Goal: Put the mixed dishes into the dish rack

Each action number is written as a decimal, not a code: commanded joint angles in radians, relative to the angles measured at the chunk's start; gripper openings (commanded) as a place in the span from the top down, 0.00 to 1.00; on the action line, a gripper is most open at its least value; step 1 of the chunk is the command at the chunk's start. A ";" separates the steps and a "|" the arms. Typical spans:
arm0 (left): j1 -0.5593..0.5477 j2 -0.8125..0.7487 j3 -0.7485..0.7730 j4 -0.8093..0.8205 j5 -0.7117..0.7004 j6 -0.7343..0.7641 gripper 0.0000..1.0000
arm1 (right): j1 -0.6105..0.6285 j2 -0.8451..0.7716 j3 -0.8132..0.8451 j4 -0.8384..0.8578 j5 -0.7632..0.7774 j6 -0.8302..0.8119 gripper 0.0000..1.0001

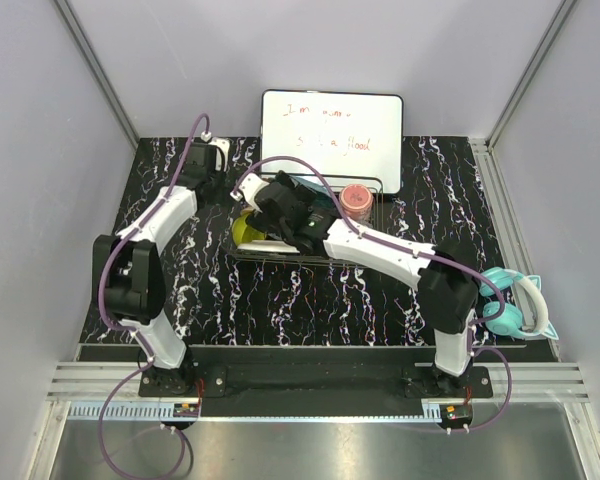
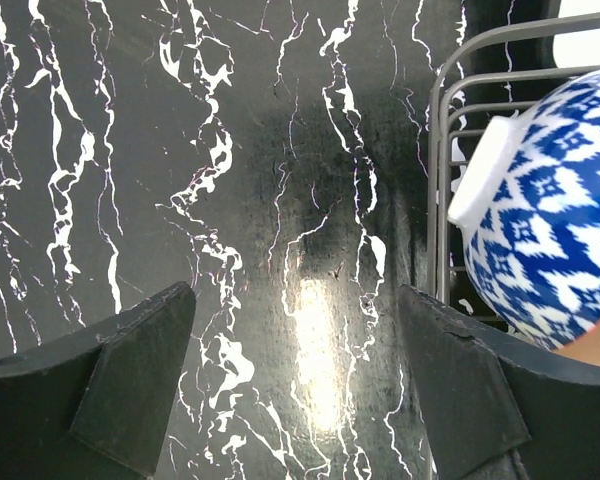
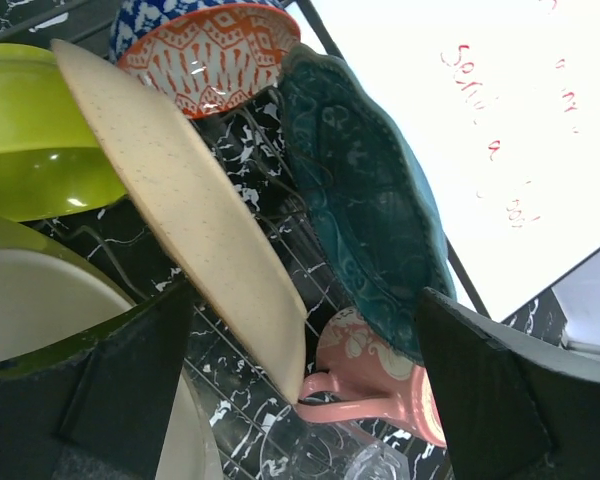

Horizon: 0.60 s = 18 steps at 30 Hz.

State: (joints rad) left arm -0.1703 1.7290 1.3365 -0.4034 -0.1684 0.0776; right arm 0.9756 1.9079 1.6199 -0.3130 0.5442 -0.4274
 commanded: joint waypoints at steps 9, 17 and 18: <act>-0.031 -0.089 0.009 -0.025 0.023 -0.010 0.12 | 0.020 -0.182 0.028 -0.052 0.105 0.042 0.00; -0.031 -0.228 -0.013 -0.066 -0.006 0.016 0.11 | 0.003 -0.282 -0.037 -0.170 0.180 0.177 0.00; -0.031 -0.261 -0.025 -0.068 -0.006 0.025 0.11 | -0.017 -0.308 -0.047 -0.219 0.177 0.256 0.00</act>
State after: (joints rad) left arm -0.2001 1.6367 1.3312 -0.4728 -0.1658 0.0792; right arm 0.9867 1.7184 1.6096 -0.4145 0.6647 -0.3466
